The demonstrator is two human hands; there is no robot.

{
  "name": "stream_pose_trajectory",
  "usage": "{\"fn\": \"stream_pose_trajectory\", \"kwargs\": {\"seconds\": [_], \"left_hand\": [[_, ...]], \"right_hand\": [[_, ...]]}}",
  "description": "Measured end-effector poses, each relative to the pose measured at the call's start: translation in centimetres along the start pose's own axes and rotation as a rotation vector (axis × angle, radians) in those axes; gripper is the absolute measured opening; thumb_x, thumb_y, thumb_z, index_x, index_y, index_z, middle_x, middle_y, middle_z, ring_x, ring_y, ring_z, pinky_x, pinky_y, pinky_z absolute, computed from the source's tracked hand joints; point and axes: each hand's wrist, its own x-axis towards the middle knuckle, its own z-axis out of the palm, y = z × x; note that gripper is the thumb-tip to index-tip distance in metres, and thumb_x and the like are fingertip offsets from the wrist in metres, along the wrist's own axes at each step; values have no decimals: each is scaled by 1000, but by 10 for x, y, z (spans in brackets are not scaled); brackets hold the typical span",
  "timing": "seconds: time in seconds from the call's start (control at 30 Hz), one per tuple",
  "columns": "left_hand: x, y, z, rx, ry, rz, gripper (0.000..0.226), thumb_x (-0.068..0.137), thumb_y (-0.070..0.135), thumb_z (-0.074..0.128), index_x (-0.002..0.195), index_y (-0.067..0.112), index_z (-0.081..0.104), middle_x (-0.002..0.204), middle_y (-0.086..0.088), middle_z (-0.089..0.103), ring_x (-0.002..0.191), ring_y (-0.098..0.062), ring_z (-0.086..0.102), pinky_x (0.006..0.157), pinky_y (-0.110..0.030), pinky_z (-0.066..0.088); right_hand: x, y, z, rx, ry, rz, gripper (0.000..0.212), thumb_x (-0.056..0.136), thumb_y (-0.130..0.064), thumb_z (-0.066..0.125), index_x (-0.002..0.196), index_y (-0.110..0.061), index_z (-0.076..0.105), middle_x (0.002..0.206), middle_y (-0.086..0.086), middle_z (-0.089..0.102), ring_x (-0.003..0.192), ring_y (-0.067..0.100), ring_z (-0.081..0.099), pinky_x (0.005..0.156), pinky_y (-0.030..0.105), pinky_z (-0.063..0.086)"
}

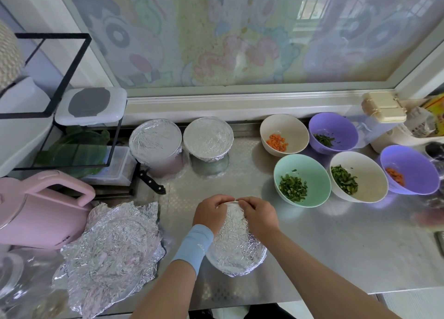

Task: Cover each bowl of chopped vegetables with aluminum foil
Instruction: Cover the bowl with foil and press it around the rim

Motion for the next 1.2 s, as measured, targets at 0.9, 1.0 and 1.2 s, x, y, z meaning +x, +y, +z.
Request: {"fn": "stream_pose_trajectory", "kwargs": {"seconds": [0.9,1.0,1.2], "left_hand": [[-6,4,13,52,74,-49,21,86,27,59,92,38,76,88,23,72,86,0,65,81,-22,51],[-3,2,14,34,72,-46,15,89,31,62,93,33,76,83,18,73,81,-2,66,81,-26,53],[-13,1,22,-22,205,-129,18,91,31,57,88,29,74,71,11,68,72,-11,64,73,-30,52]], "right_hand": [[6,4,-10,22,-100,-32,15,92,-31,61,96,-35,76,85,-18,72,84,2,65,71,16,47],[7,5,-11,32,-107,-57,15,92,-30,62,95,-35,76,84,-19,72,82,-1,64,67,12,45],[17,-3,-14,-48,-232,-107,14,91,-30,62,90,-37,74,78,-17,71,75,3,64,71,22,50]]}}
